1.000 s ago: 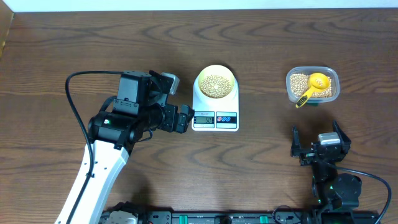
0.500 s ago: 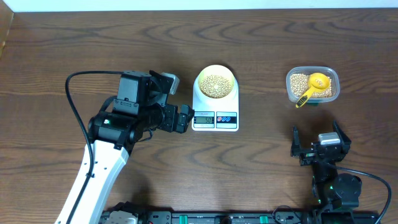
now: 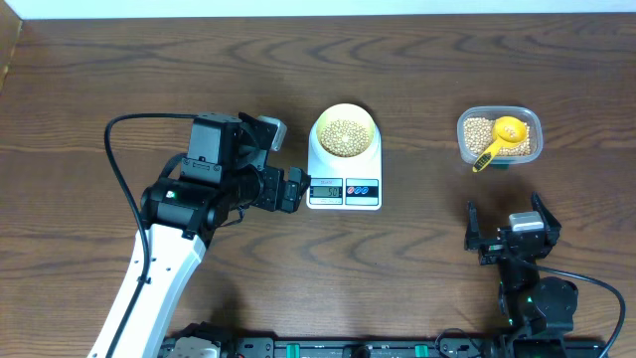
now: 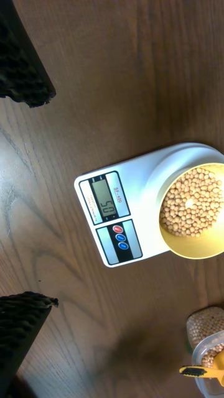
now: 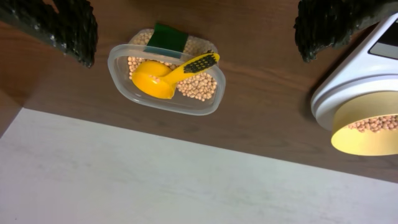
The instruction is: Scoop item into bowl and weigh 50g on scale
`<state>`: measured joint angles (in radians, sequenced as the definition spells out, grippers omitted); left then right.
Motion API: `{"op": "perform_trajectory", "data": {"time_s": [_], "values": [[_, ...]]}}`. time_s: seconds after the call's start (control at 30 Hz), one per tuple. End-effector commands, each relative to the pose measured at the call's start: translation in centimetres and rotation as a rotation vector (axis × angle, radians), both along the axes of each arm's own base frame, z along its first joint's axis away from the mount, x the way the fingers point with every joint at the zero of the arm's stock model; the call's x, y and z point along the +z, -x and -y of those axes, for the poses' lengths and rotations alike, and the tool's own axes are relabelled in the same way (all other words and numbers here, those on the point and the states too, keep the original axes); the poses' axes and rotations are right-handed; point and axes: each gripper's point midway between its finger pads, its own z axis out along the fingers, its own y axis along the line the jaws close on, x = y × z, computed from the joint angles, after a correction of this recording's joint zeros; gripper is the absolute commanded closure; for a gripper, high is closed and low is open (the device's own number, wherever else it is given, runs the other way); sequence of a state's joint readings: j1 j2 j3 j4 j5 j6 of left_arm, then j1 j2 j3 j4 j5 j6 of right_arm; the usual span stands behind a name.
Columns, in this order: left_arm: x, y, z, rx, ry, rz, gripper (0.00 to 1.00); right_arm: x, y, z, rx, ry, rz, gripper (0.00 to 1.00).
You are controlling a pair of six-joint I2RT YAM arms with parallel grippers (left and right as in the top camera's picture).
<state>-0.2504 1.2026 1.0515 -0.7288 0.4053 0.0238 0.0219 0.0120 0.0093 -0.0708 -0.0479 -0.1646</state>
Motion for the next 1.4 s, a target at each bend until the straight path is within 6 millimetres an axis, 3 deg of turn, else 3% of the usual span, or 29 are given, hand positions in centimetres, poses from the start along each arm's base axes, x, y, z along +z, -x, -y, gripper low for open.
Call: {"op": "perform_trajectory", "data": {"time_s": [0.0, 1.1, 1.17, 1.23, 1.37], "values": [[0.0, -0.1, -0.2, 0.000, -0.009, 0.007, 0.02, -0.1, 0.0, -0.1, -0.001, -0.013, -0.001, 0.01], [0.0, -0.1, -0.2, -0.001, -0.008, 0.007, 0.02, -0.1, 0.0, -0.1, -0.002, -0.013, -0.002, 0.01], [0.6, -1.1, -0.1, 0.007, -0.007, 0.056, 0.02, -0.1, 0.0, -0.1, -0.002, -0.013, -0.001, 0.01], [1.2, -2.6, -2.1, 0.089, -0.096, 0.134, 0.02, -0.1, 0.0, -0.1, -0.001, -0.013, -0.001, 0.01], [2.1, -2.3, -5.4, 0.205, -0.233, 0.185, 0.02, -0.1, 0.0, -0.1, -0.001, -0.013, -0.001, 0.01]]}}
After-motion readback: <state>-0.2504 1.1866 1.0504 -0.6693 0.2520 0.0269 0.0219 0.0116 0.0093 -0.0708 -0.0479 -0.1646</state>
